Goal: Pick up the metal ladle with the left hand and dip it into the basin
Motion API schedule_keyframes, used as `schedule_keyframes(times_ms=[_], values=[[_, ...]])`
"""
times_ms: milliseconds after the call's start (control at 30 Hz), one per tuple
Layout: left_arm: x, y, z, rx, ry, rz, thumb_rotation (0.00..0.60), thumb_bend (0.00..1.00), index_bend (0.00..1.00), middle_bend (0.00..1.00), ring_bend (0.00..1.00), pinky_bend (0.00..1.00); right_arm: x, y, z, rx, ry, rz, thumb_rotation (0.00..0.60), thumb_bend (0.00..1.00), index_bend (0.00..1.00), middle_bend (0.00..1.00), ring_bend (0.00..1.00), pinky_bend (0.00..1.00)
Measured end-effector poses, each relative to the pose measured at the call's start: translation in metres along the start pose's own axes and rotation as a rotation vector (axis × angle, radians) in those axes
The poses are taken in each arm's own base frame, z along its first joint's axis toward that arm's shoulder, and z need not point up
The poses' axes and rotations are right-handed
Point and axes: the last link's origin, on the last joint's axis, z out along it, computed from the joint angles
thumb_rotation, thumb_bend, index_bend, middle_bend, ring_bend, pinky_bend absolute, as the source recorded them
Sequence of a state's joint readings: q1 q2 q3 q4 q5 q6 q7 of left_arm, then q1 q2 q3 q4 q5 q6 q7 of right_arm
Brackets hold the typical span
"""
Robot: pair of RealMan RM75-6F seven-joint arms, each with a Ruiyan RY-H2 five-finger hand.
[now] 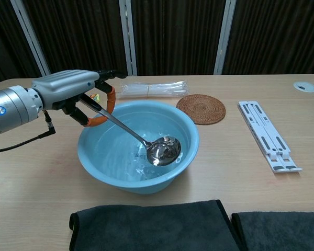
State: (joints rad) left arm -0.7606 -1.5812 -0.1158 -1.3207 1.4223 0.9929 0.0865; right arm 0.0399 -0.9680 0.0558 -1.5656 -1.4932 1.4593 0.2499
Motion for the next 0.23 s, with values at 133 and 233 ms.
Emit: schedule_keyframes(times_ms=[133,233], values=[[0.007,-0.004,-0.012,0.016,0.006,-0.008,0.6,0.5,0.69,0.0,0.0,0.0,-0.002,-0.001,0.001,0.0,-0.007,-0.001,0.6,0.0,0.0,0.0,0.0,0.0],[0.011,-0.007,-0.018,0.027,0.008,-0.01,0.6,0.5,0.69,0.0,0.0,0.0,-0.003,-0.002,0.001,0.002,-0.012,-0.005,0.6,0.0,0.0,0.0,0.0,0.0]])
